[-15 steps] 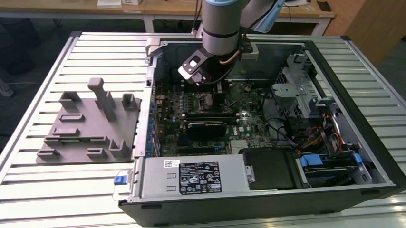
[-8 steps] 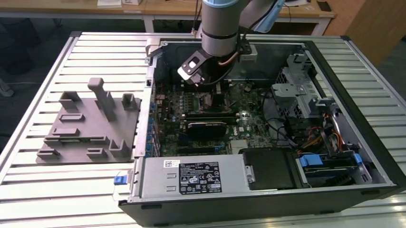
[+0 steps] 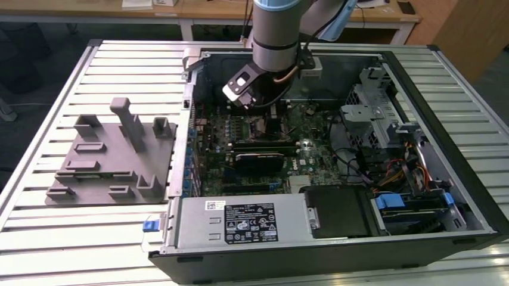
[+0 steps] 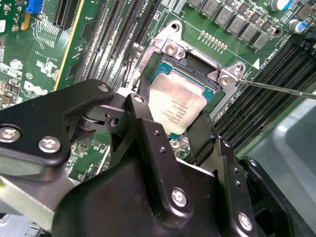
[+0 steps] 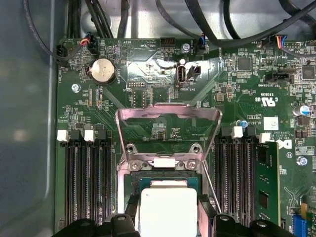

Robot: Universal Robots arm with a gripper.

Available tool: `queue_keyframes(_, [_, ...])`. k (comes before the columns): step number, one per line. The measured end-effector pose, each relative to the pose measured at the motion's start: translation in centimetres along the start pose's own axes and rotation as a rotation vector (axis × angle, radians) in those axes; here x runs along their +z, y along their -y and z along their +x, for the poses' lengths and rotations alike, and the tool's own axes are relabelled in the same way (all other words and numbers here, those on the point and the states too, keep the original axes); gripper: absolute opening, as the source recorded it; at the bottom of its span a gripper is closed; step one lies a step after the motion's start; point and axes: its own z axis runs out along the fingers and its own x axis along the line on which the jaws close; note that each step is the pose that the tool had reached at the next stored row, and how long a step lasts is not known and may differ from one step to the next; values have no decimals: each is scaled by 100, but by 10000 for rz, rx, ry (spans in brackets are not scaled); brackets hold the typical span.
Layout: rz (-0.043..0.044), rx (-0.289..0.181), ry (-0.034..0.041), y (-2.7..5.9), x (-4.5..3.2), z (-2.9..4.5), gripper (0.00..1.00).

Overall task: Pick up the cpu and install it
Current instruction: 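Place the cpu into insertion slot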

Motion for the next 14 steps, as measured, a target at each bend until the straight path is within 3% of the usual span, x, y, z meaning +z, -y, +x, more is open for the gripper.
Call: queue_keyframes(14, [2, 10, 4, 2, 47, 13, 54])
